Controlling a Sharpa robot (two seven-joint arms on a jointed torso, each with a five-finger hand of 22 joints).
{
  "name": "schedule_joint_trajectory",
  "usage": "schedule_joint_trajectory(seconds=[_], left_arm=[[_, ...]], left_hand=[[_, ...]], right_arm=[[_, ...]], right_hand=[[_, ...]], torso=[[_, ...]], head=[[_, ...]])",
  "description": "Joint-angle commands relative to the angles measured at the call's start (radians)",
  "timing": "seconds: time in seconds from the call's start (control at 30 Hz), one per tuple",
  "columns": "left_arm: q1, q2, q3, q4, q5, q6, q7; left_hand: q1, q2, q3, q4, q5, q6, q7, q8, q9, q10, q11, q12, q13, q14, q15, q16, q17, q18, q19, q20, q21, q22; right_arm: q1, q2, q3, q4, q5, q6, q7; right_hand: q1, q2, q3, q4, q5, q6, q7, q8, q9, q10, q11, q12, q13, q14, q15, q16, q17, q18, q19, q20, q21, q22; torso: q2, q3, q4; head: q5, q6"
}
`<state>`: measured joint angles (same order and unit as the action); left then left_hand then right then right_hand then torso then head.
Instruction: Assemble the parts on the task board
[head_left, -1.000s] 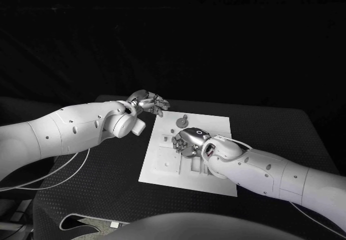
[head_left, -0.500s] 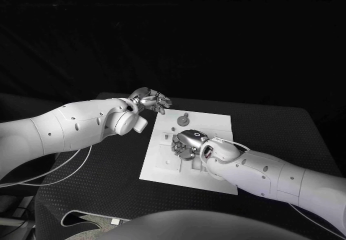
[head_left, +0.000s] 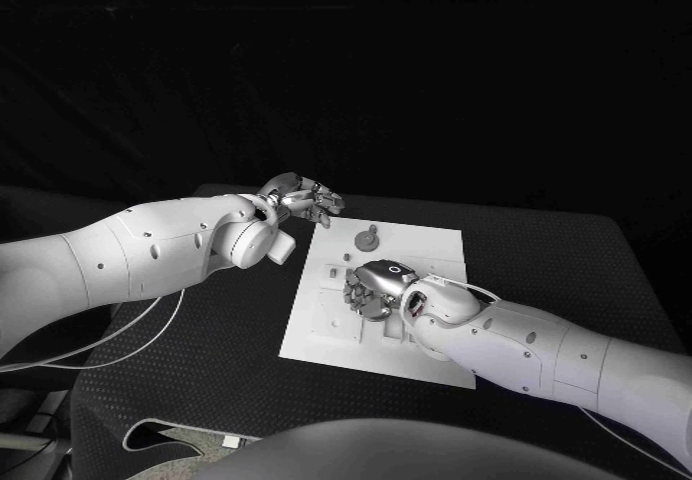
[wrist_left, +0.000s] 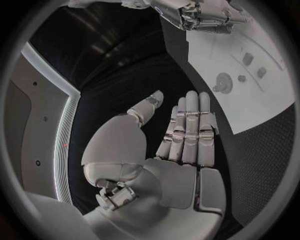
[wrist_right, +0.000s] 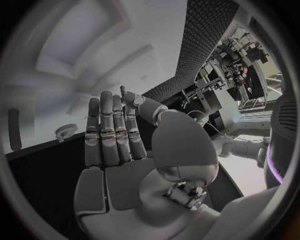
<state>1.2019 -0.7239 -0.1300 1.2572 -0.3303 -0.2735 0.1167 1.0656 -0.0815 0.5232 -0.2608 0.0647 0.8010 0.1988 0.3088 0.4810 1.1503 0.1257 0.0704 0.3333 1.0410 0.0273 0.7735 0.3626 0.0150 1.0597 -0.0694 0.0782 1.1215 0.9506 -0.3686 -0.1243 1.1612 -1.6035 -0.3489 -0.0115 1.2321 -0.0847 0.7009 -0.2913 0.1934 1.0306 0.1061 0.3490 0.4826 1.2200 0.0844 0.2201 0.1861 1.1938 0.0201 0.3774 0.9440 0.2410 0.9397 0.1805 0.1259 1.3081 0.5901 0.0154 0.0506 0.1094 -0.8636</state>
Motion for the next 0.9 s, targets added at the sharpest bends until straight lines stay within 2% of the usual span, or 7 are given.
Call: schedule_joint_trajectory(seconds=[0.03,0.4,0.9], left_arm=[[0.002,0.002,0.001,0.001,0.005,0.001,0.008],[0.003,0.002,0.001,0.002,0.005,0.001,0.007],[0.005,0.001,0.001,0.004,0.005,0.002,0.007]], left_hand=[[-0.004,-0.003,-0.002,-0.002,0.003,-0.008,0.002,0.006,-0.001,-0.01,0.0,-0.001,0.0,0.009,-0.001,-0.004,0.002,0.003,0.007,-0.003,-0.007,-0.002],[-0.004,-0.004,-0.002,-0.001,0.003,-0.008,0.002,0.007,-0.001,-0.01,0.0,-0.001,0.0,0.009,-0.001,-0.005,0.003,0.003,0.007,-0.003,-0.007,-0.002],[-0.005,-0.004,-0.002,-0.001,0.003,-0.008,0.002,0.008,-0.002,-0.011,0.0,-0.001,0.0,0.009,-0.001,-0.007,0.006,0.003,0.007,-0.003,-0.008,-0.003]], right_arm=[[-0.001,0.002,-0.002,-0.001,-0.013,0.012,0.01],[-0.001,0.003,-0.009,-0.017,-0.013,0.007,0.009],[-0.001,0.009,-0.011,-0.026,-0.016,0.001,0.011]], right_hand=[[-0.002,0.008,0.007,-0.001,-0.003,0.004,0.003,0.003,0.001,0.005,0.004,-0.004,0.001,-0.004,-0.002,-0.004,0.002,0.021,0.003,0.0,-0.001,0.022],[-0.003,0.008,0.007,-0.001,-0.003,0.004,0.003,0.003,0.001,0.005,0.004,-0.005,0.002,-0.004,-0.002,-0.005,0.002,0.021,0.002,0.0,-0.001,0.022],[-0.003,0.009,0.008,-0.001,-0.003,0.004,0.003,0.003,0.001,0.005,0.004,-0.006,0.003,-0.003,-0.002,-0.006,0.003,0.021,0.002,0.0,-0.001,0.022]], torso=[[0.0,0.0002,-0.0001],[0.0,0.0001,0.0],[0.0,0.0003,-0.0002]], head=[[0.001,-0.001],[0.002,-0.003],[0.006,-0.005]])
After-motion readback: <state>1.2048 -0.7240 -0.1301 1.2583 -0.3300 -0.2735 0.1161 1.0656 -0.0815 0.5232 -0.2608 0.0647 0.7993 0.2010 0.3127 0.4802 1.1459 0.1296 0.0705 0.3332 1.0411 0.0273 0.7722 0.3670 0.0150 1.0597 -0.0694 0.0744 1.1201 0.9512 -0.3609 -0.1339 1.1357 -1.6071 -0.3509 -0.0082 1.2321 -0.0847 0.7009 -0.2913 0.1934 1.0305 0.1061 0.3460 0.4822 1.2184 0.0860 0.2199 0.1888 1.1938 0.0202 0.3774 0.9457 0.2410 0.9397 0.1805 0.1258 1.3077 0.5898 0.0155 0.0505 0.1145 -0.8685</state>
